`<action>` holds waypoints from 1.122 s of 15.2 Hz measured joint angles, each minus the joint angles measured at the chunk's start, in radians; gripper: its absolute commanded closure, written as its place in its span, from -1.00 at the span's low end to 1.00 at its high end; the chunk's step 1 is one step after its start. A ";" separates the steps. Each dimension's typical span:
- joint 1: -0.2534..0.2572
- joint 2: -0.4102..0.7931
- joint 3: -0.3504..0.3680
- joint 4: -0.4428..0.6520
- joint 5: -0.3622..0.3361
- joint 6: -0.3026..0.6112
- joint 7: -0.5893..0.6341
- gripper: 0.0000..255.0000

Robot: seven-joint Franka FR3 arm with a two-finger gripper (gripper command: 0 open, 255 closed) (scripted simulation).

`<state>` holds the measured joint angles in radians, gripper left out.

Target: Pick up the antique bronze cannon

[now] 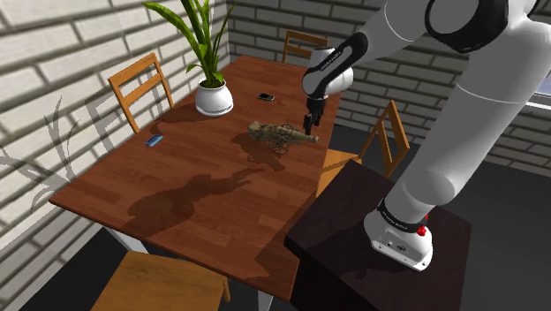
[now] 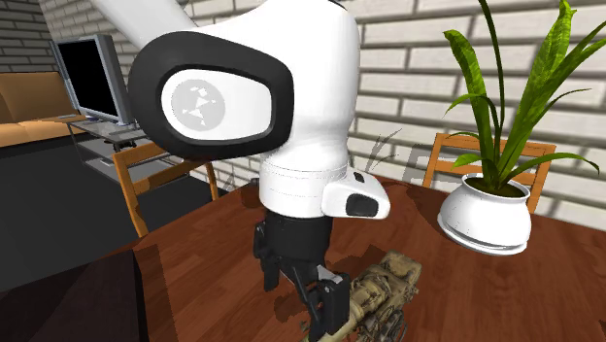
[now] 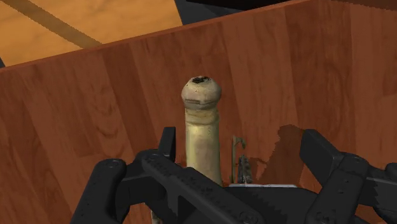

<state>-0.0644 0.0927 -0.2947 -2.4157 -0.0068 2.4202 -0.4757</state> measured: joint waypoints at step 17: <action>-0.040 0.240 0.026 0.075 0.090 0.151 -0.091 1.00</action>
<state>-0.1040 0.3330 -0.2682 -2.3405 0.0832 2.5711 -0.5665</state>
